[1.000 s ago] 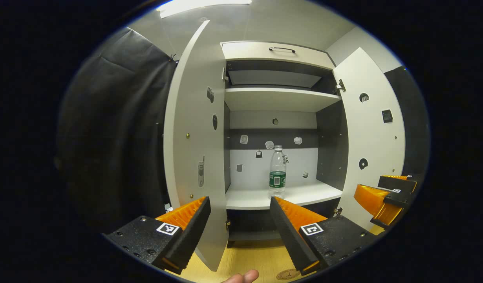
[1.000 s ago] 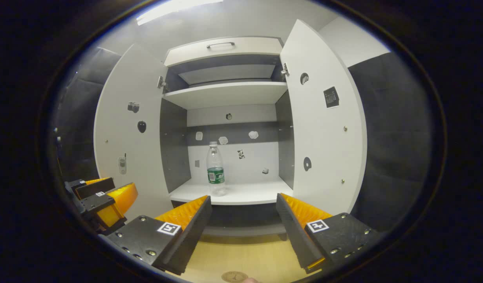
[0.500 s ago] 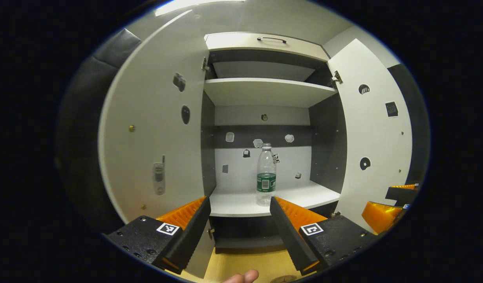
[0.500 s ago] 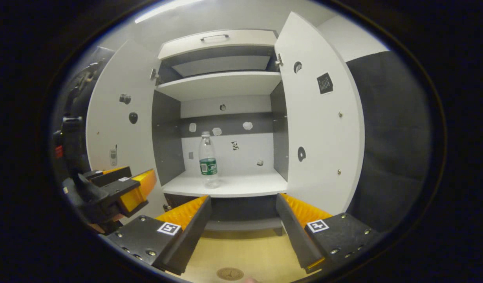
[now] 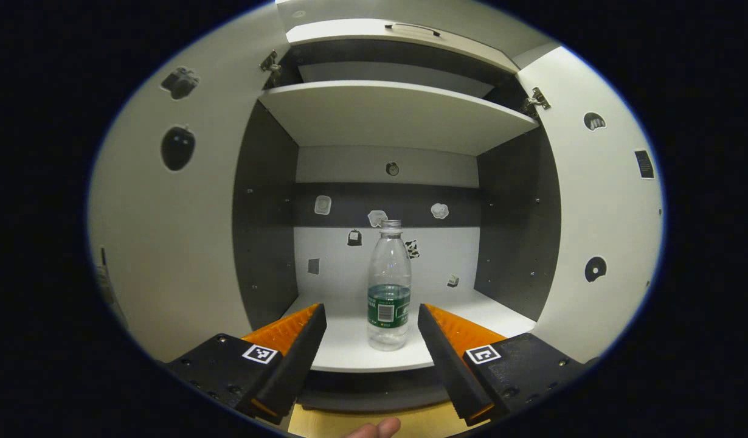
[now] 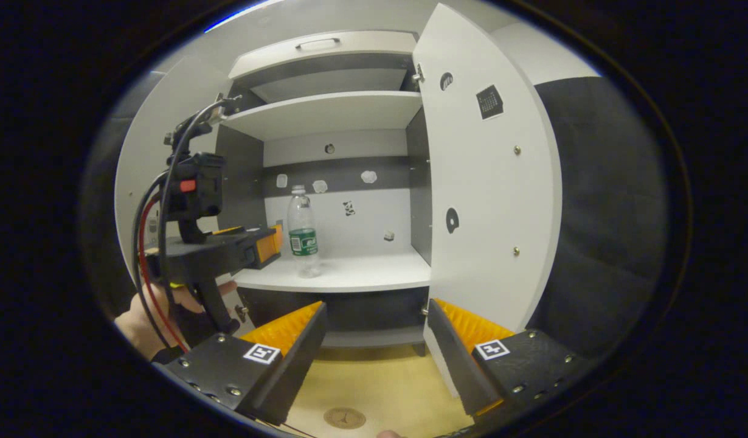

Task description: Grasp the bottle in the cabinet with the left hand and place it on the coaster, then close the right door with the right hand and the left door with the left hand.

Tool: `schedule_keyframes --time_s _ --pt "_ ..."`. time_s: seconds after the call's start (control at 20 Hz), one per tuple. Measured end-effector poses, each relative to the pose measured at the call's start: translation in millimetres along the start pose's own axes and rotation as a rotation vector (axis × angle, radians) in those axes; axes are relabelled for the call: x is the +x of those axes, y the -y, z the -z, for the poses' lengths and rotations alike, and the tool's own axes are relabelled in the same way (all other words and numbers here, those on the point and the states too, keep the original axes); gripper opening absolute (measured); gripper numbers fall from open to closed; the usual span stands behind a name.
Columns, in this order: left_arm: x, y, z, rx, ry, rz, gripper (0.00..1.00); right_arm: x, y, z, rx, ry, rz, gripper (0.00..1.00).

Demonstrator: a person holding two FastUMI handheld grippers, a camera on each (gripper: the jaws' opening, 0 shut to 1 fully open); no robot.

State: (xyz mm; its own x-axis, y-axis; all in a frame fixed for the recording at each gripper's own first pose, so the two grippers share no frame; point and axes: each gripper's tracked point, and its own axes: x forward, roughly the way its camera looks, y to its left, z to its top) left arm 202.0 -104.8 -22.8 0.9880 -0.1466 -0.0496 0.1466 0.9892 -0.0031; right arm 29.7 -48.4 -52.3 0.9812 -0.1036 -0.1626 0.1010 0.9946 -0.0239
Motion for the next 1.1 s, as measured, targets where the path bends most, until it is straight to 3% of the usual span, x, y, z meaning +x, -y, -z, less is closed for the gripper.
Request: schedule_keyframes --time_s 0.4,0.85,0.9,1.0,1.1 --pt "77.0 13.7 5.5 0.009 -0.015 0.01 0.96 0.7 22.5 0.9 0.003 -0.026 0.052 1.0" --pt "121.4 11.1 21.9 -0.03 -0.059 -0.008 0.96 -3.7 27.7 14.4 -0.065 -0.065 0.067 1.0" --pt "119.8 11.3 21.0 -0.03 -0.059 -0.006 0.95 -4.3 26.3 16.1 -0.06 -0.069 0.059 1.0" --pt "115.3 7.6 15.2 -0.055 -0.049 -0.023 0.82 -5.8 24.7 22.2 -0.03 -0.087 0.045 1.0" --pt "101.6 7.8 6.5 -0.076 -0.033 -0.011 0.81 -8.0 23.1 27.0 0.011 -0.097 0.03 1.0"
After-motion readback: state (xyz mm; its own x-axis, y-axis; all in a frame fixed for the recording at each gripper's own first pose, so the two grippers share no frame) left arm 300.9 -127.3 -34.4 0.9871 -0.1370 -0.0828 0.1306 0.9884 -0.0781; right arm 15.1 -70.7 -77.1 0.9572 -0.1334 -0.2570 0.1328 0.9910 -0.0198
